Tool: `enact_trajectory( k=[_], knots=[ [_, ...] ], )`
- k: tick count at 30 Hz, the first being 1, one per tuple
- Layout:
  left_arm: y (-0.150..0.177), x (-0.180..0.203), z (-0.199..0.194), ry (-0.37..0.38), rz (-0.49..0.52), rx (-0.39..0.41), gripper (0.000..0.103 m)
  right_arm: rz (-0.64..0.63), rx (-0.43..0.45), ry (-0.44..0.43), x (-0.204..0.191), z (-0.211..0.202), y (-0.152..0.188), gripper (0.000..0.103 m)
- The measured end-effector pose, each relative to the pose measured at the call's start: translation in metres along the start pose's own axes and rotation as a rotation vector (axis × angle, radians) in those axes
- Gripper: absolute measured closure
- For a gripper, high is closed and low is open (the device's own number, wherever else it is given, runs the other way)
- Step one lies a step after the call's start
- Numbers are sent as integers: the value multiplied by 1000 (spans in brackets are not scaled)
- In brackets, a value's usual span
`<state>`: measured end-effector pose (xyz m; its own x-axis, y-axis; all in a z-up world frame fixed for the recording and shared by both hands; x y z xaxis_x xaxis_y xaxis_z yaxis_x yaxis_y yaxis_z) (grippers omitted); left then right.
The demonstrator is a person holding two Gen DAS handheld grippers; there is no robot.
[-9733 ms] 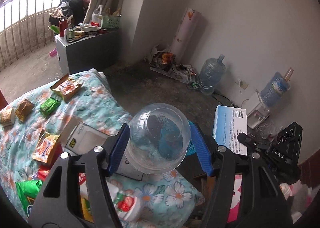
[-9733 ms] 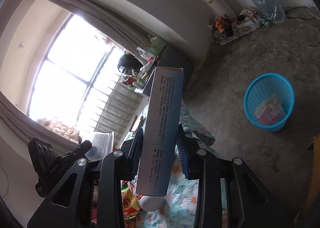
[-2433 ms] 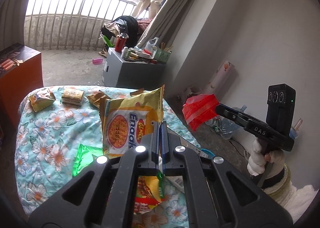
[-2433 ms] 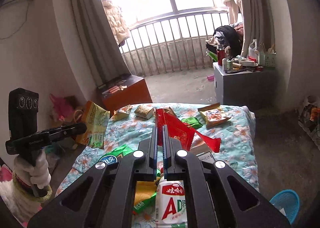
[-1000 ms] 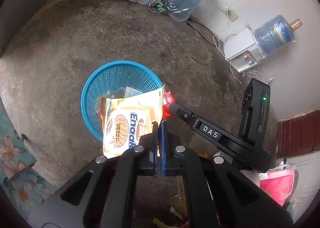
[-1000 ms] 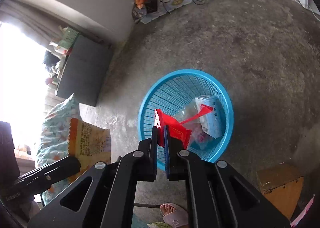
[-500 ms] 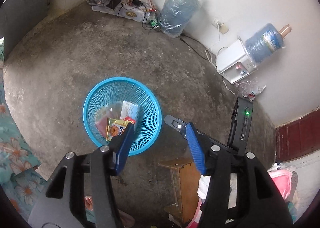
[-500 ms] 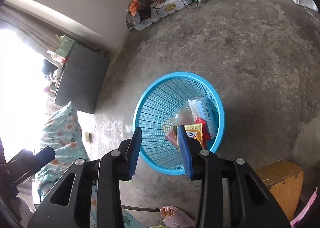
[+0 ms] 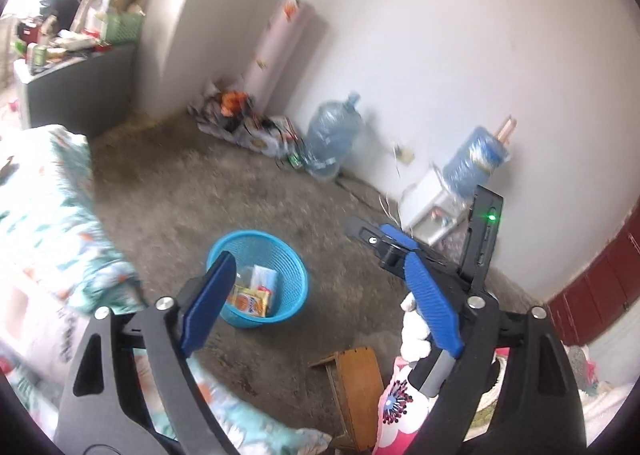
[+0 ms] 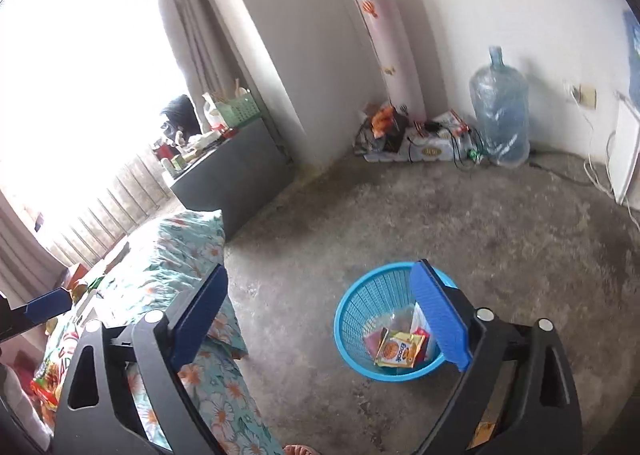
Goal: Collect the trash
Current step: 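Move both tools back toward the bottle and box on the bed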
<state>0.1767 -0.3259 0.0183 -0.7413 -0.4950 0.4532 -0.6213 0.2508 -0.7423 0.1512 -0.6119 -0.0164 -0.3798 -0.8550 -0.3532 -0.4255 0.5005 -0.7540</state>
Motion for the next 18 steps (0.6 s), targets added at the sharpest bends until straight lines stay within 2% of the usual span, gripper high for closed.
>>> enact_trajectory(
  k=[4,8,13,18],
  knots=[
    [15,-18,-66,-56,-34,67,18,-114,32,-60,-52,-28,-5,7],
    [39,-47,-122,-158,-94,120,17,-148,-14,-177,-98,-40,0,7],
    [81,-95,-176,-312,-197,148,17,-186,-128,-318,-157,-39,23,7],
    [120,-130,-207,-382,-275,145,17,-256,-305,-502,-236,-39,66,7]
  ],
)
Point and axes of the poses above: each gripper's, at about its wrist camera, not at the fingertips, and z roughly the way its jaws point, x to its right, y to its underside, the point moved 6 cm from there along z, roughly the way its jaws point, and after that the axes turned 4 degrees about x, right-handed, at the moved point
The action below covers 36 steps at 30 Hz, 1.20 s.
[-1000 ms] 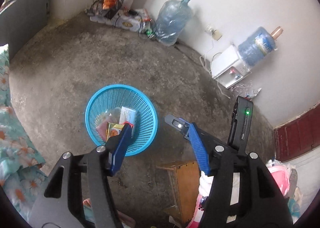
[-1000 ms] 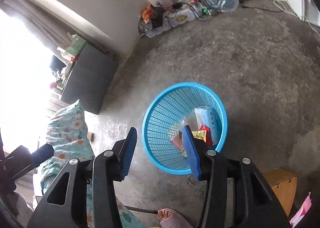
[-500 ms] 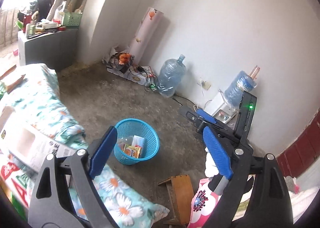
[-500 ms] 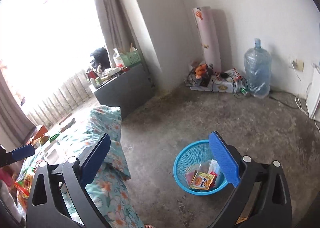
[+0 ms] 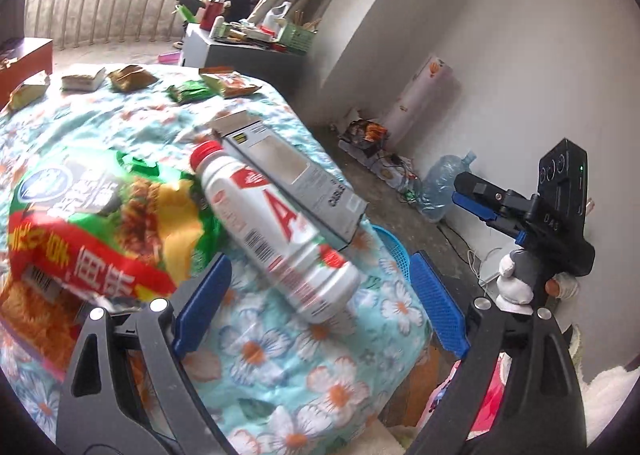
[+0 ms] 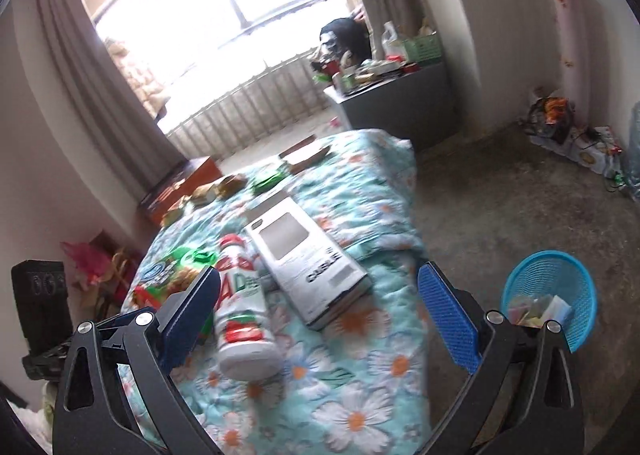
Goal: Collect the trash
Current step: 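Move both tools back toward the bottle and box on the bed, then grasp the grey CABLE box with the left tool while the right tool grasps the AD bottle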
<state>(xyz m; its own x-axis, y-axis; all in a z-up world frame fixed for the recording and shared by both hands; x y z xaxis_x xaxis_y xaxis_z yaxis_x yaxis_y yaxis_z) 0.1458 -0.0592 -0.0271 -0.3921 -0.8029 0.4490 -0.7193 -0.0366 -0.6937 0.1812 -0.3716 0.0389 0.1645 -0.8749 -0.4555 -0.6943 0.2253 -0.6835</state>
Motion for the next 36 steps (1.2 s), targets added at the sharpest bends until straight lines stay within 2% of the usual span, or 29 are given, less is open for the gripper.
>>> enact_trajectory(
  k=[2,4,7,15,19,20,26,30,36],
  knots=[
    [8,-13,-9,-13,-2,1,17,-44,-78,-62,-27,23,8,8],
    [14,-21,-15,-17,3,-3,17,-99,-172,-110,-52,49,20,14],
    [27,-23,-20,-20,17,-3,17,-181,-295,-101,-76,85,33,23],
    [53,-16,-26,-9,96,-19,17,-304,-502,-21,-91,147,45,27],
    [59,-15,-26,-7,121,-20,17,-330,-594,-21,-97,168,58,42],
    [58,-15,-25,-4,124,-21,17,-322,-614,-30,-97,172,61,42],
    [54,-18,-27,-11,119,0,17,-293,-589,-54,-98,163,62,44],
    [51,-20,-25,-11,113,3,17,-242,-542,-94,-90,136,52,44],
    [37,-7,-15,11,124,12,17,-195,-390,-117,-69,76,11,45]
  ],
)
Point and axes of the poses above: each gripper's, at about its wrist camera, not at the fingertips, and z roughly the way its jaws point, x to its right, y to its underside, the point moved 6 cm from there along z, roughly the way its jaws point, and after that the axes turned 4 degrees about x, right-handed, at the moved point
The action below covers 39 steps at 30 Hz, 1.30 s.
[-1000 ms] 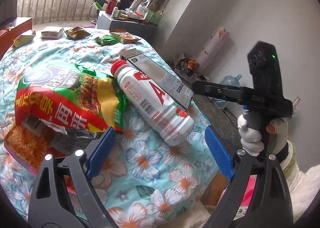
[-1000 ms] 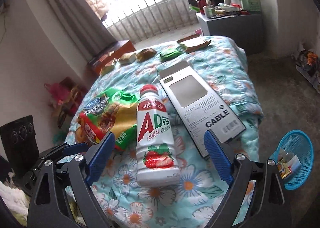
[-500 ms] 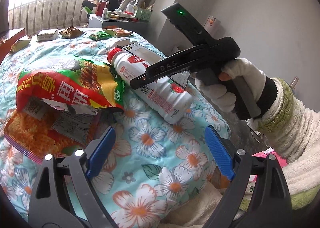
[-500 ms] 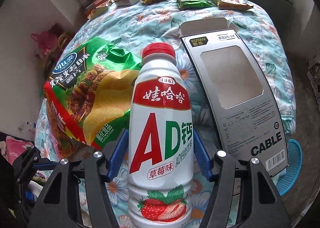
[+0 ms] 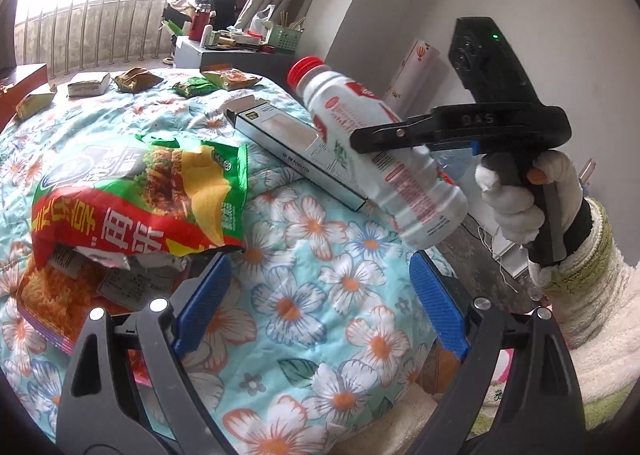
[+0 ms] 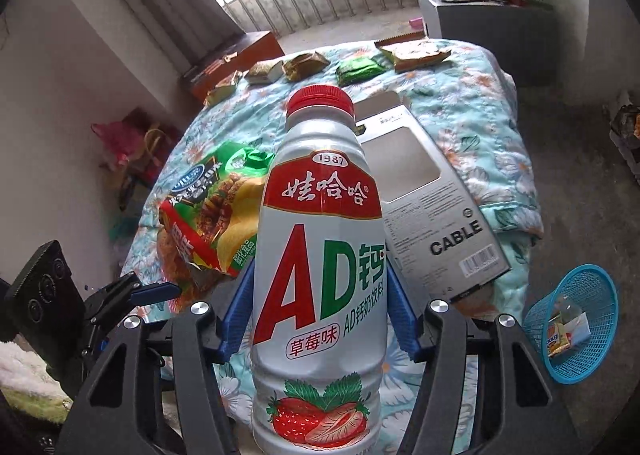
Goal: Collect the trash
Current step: 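Grasp the grey CABLE box with the left tool while the right tool grasps the AD bottle, then lift and carry the CABLE box and AD bottle with both tools toward the wastebasket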
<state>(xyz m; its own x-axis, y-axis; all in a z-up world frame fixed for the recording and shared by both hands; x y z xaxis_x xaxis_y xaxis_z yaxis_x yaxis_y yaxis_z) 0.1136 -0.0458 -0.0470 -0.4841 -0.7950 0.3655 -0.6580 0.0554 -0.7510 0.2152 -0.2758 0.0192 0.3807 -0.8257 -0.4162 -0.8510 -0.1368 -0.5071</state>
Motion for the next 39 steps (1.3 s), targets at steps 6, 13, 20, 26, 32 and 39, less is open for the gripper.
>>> enact_trajectory(
  k=[6,13,20,26,32,39],
  knots=[
    [-31,11,39,66,-50,-6,29,51,89,123,75,-35,-23,44],
    [-59,-4,109,75,-256,-105,51,60,-10,172,147,10,-47,44],
    [-67,-21,152,-34,-340,-173,51,8,-143,98,153,67,-53,44],
    [-62,-29,160,-64,-363,-196,49,55,-166,-49,116,69,-32,44],
    [-43,-23,136,-61,-317,-230,49,189,-119,-92,97,53,6,44],
    [8,0,72,-42,-185,-330,48,316,-98,-140,47,28,91,44]
  ],
)
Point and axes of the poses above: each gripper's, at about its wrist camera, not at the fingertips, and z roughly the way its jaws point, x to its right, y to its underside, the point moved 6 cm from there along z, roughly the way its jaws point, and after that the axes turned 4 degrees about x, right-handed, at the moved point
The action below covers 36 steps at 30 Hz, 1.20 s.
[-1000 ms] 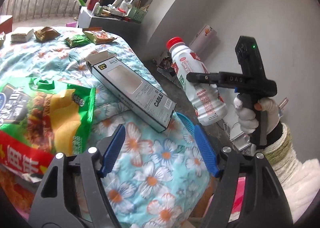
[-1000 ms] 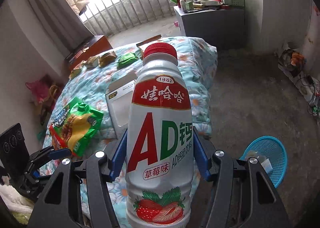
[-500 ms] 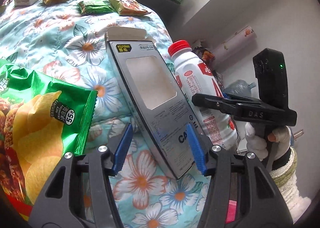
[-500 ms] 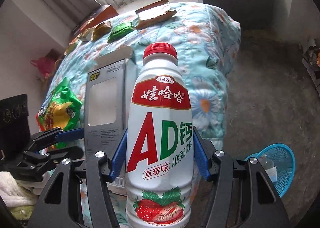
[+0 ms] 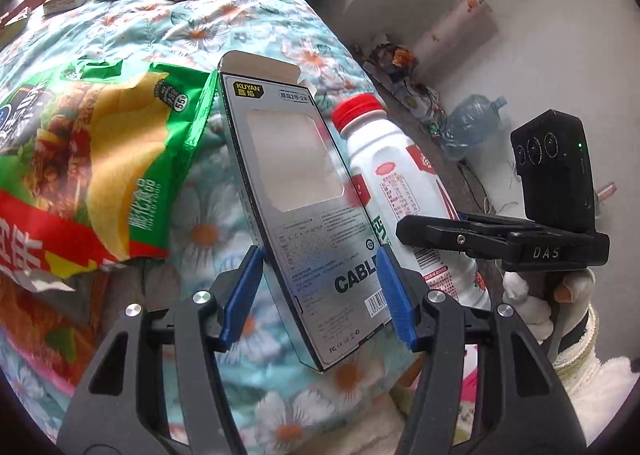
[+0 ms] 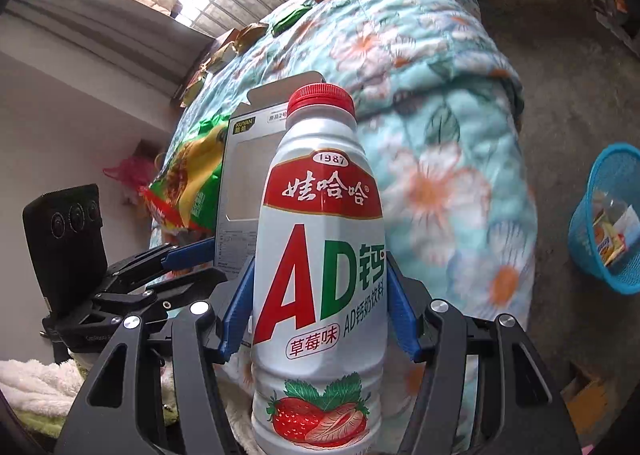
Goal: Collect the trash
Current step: 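Lift and carry the CABLE box and AD bottle with both tools toward the wastebasket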
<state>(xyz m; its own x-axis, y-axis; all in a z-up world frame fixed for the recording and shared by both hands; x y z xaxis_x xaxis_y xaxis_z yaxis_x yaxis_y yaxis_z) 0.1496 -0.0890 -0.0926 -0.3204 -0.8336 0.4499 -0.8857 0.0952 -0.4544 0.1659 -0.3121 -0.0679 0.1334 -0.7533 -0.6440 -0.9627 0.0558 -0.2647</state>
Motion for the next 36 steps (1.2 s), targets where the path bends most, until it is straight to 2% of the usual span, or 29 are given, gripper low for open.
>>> enact_trajectory(
  k=[3,4,8,11,15,20,24,27,31,33,36],
  knots=[
    [25,-5,-12,1,0,-41,45,87,27,-55,-2,-8,38,44],
    [31,-7,-14,-11,-3,-42,41,109,57,-58,-1,-15,44,44],
    [29,-8,-14,-67,-13,-9,26,151,185,13,11,-42,49,44],
    [18,-3,-8,-104,-46,27,20,162,237,98,19,-49,47,44],
    [2,0,8,-183,-66,52,19,152,268,156,22,-46,48,44],
    [0,2,32,-276,-87,31,19,155,289,152,25,-45,49,44],
    [1,6,46,-324,-41,25,19,162,297,129,30,-47,54,44],
    [3,11,49,-310,44,31,19,156,297,120,32,-47,57,44],
    [17,15,40,-264,148,-19,20,166,292,92,36,-48,60,44],
    [27,15,35,-250,175,-58,20,166,288,82,37,-49,60,44],
    [32,12,30,-257,156,-84,20,167,278,74,38,-48,60,44]
  ],
)
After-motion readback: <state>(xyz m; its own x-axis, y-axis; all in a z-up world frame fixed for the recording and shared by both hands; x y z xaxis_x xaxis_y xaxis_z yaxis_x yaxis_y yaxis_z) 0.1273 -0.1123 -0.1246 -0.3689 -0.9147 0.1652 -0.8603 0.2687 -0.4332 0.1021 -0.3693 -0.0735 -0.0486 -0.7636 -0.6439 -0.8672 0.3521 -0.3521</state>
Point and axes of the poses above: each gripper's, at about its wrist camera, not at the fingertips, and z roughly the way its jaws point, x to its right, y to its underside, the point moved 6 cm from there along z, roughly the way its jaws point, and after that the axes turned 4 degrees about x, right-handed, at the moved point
